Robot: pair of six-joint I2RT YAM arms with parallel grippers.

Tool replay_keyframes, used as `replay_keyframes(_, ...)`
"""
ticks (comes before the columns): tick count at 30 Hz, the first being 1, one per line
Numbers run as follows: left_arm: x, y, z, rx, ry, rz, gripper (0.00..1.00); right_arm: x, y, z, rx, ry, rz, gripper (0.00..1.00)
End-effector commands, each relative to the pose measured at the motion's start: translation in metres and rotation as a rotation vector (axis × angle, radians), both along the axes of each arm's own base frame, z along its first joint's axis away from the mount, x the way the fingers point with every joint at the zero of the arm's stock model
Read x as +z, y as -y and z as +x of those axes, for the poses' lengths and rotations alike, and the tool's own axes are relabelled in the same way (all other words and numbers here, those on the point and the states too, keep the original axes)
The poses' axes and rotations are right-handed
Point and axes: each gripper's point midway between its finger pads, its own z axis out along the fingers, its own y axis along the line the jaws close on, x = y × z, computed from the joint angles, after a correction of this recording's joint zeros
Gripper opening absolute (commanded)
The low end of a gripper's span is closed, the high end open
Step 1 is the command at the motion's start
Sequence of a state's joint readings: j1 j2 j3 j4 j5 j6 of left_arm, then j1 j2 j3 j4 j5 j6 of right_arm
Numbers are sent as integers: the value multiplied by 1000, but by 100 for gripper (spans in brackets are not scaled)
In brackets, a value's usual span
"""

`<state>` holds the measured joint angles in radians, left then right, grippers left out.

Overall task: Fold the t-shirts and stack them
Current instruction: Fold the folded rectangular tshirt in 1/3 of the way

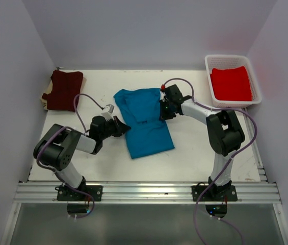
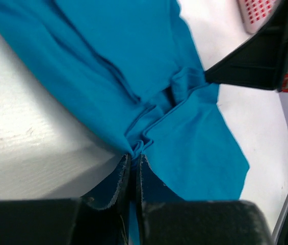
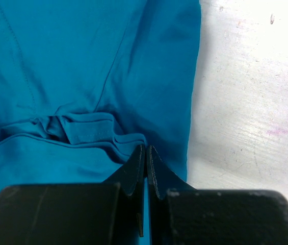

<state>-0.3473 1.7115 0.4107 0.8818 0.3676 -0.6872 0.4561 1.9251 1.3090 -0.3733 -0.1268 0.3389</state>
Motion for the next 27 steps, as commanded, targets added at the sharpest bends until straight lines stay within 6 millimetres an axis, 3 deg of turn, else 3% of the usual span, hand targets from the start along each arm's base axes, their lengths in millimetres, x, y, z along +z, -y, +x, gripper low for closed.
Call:
replay_keyframes(1,35,-1,9,0,105,-7,0,22,-7,13,6,54,49,0)
replay_keyframes(8,63,0,13,4,161,-25,0,41,-3,9,-3,92,58,0)
replay_keyframes(17,62,10,13,-24,155,-57,0,65,7,2,-21,137,50,0)
replay_keyframes(25,85,18,5,-30,156,-40,0,62,13,-6,-24,131,39,0)
replay_keyframes(26,95,20,2,-31,179,-37,0,61,12,-7,-22,131,40,0)
replay_keyframes(27,90,17,1,-8,149,-9,0,61,13,-7,-26,132,40,0)
